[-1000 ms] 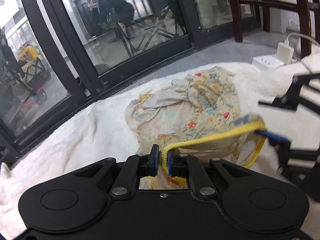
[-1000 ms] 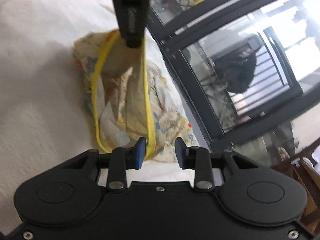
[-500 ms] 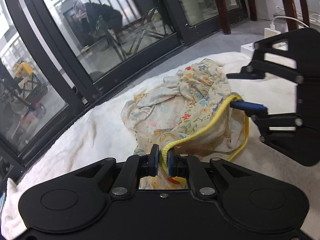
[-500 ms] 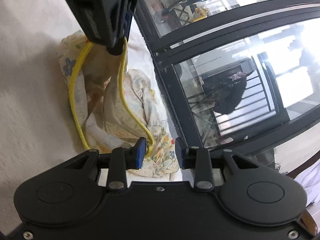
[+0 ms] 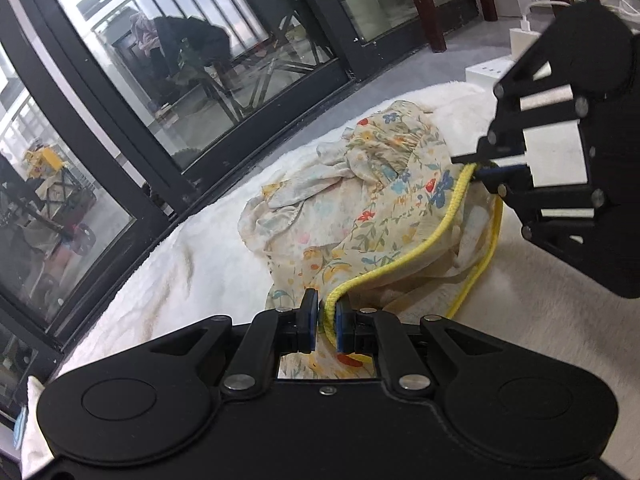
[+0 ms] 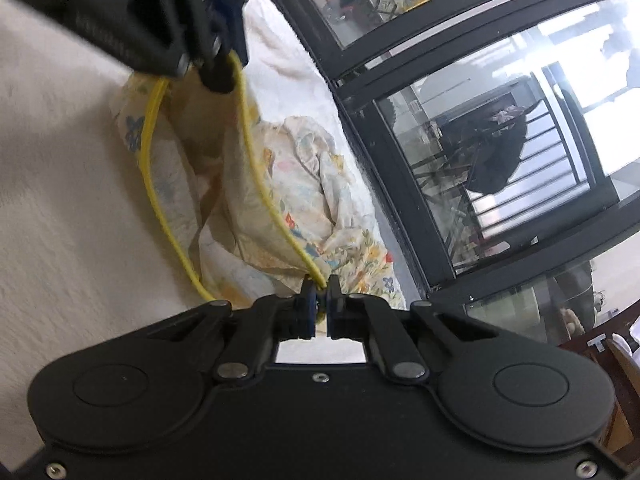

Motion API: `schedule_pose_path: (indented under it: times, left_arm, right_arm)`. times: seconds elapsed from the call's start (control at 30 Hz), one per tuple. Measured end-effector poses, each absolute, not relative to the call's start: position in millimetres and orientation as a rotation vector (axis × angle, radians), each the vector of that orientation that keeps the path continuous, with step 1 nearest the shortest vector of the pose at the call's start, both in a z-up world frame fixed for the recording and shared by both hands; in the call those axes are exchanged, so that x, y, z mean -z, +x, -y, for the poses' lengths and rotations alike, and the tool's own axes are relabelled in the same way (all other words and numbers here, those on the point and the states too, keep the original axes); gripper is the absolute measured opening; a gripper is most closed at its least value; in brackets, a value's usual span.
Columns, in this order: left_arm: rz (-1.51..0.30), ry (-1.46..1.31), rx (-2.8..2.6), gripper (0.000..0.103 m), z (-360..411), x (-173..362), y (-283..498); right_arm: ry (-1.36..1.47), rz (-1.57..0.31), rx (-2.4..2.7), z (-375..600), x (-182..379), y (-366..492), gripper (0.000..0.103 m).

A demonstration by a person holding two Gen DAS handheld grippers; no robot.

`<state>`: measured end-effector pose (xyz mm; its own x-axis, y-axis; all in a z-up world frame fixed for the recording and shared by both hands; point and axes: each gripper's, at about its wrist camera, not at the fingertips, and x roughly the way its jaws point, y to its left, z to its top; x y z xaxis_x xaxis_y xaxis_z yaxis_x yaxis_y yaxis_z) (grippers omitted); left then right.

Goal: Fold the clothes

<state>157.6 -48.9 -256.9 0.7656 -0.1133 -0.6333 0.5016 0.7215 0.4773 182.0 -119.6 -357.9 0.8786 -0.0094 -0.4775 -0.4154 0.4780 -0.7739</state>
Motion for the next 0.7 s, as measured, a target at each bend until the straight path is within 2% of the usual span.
schedule_pose_path:
  times: [0.1,0.3,0.4,0.47,0.53,0.7]
  left_arm:
    - [-0.621,0.723,0.356,0.011,51.9,263.6,157.7]
    - [-0.644,0.756,0.325,0.032,54.8,271.4,160.5]
    - [-0.654,0.770,0.330,0.032,56.3,274.2,162.1]
    - [-0.692,0.750,0.359,0.031,55.5,275.7,165.2]
    - [-0.711,0.732,0.376,0.012,53.9,275.7,166.0]
    - [-0.697,0.725,0.366,0.006,49.7,272.6,166.3]
  right_arm:
    - [-1.040,-0.445,-0.270,118.3,353.3,173.8,0.005]
    - [-1.020,-0.432,-0.289,116.4,343.4,165.8,0.005]
    - [-1.014,-0.432,-0.303,115.7,341.0,160.3,0.005]
    - [-1.003,-0.439,-0.310,115.6,339.6,160.0,0.005]
    - [-0.999,-0.439,-0.313,114.9,338.9,160.0,0.005]
    - [-0.930,-0.483,-0.329,119.7,335.9,163.4,0.005]
